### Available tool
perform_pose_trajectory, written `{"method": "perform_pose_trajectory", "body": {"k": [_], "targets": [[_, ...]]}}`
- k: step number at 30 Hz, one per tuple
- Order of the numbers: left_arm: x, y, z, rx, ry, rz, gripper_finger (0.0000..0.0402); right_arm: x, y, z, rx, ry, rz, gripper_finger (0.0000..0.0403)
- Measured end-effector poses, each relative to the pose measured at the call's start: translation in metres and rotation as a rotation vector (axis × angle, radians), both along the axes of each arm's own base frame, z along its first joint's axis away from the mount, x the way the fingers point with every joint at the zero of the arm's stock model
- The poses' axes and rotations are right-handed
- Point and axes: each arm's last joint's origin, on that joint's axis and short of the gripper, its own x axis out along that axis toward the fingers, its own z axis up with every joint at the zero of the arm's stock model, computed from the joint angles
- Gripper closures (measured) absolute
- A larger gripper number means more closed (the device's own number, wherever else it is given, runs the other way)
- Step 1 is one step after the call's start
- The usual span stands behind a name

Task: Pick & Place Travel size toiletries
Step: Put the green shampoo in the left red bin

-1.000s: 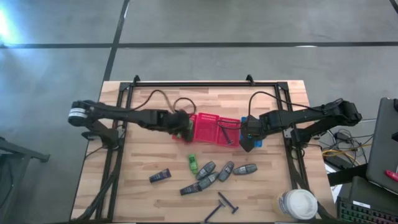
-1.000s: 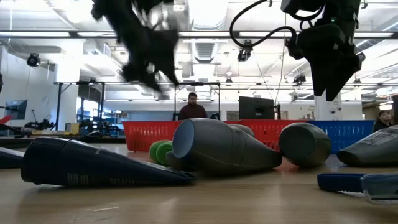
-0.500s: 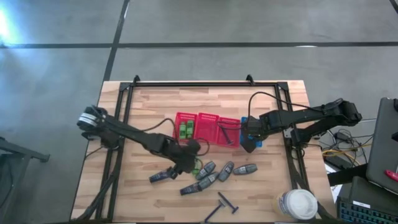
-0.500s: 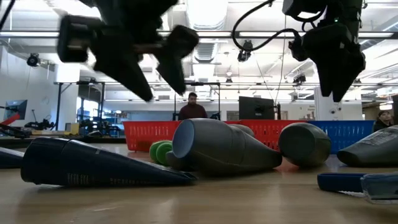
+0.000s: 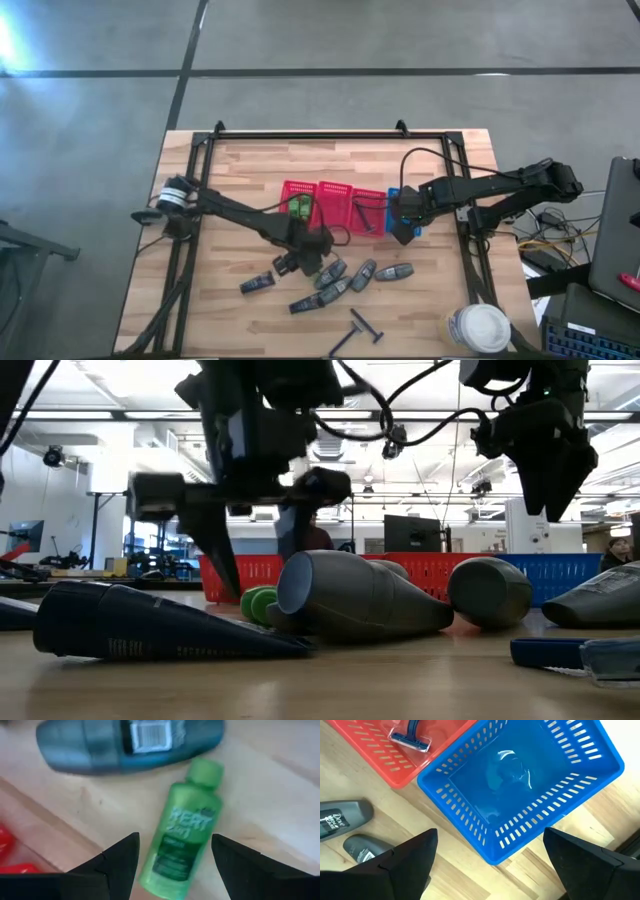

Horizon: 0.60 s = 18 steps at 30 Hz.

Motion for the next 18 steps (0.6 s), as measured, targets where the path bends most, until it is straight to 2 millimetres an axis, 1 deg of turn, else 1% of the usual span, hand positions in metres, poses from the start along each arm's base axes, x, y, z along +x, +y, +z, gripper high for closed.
{"method": "perform_pose_trajectory", "body": {"k": [3, 6, 8, 12, 15, 18], "targets": [[0.002, 0.004, -0.009, 0.002, 0.025, 0.018, 0.0149, 0.0, 0.0, 0.0, -0.006, -0.001, -0.001, 0.005], [0.002, 0.005, -0.014, -0.002, 0.051, 0.033, 0.0157, 0.0, 0.0, 0.0, -0.01, -0.001, 0.0, 0.0054], [0.001, 0.005, -0.016, 0.0, 0.065, 0.032, 0.0175, 0.0, 0.0, 0.0, -0.014, -0.001, 0.0, 0.0056], [-0.001, 0.005, -0.014, -0.012, 0.089, 0.086, 0.0232, 0.0, 0.0, 0.0, -0.014, -0.001, 0.001, 0.0062], [-0.007, 0.007, -0.002, -0.049, 0.121, 0.229, 0.0268, 0.0, 0.0, 0.0, -0.014, 0.001, 0.003, 0.0067], [-0.013, 0.009, 0.027, -0.107, 0.093, 0.443, 0.0275, -0.001, 0.0, 0.0, -0.014, 0.005, 0.003, 0.0071]]}}
